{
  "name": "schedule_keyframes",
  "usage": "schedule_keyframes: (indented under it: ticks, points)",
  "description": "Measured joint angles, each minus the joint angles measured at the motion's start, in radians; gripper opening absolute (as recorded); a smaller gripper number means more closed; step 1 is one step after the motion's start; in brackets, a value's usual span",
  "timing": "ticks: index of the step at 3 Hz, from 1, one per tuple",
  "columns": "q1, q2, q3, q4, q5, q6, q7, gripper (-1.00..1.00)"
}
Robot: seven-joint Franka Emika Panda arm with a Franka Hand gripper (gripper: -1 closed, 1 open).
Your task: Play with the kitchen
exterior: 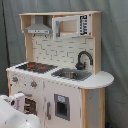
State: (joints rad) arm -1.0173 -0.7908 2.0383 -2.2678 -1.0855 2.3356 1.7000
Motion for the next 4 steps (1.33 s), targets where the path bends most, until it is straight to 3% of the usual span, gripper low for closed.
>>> schedule_keyframes:
  ticks: [1,2,3,4]
  points:
    - [0.01,0.0,0.002,-0.007,0.0,-0.003,0.003,1.0]
    - [0.019,0.0,0.003,-0.013,0.0,-0.007,0.005,1.0]
    - [0.093,0.001,-0.002,-0.034,-0.001,-0.076,-0.026,1.0]
    - [0.151,0.003,-0.033,-0.034,-0.002,-0.139,-0.11,1.0]
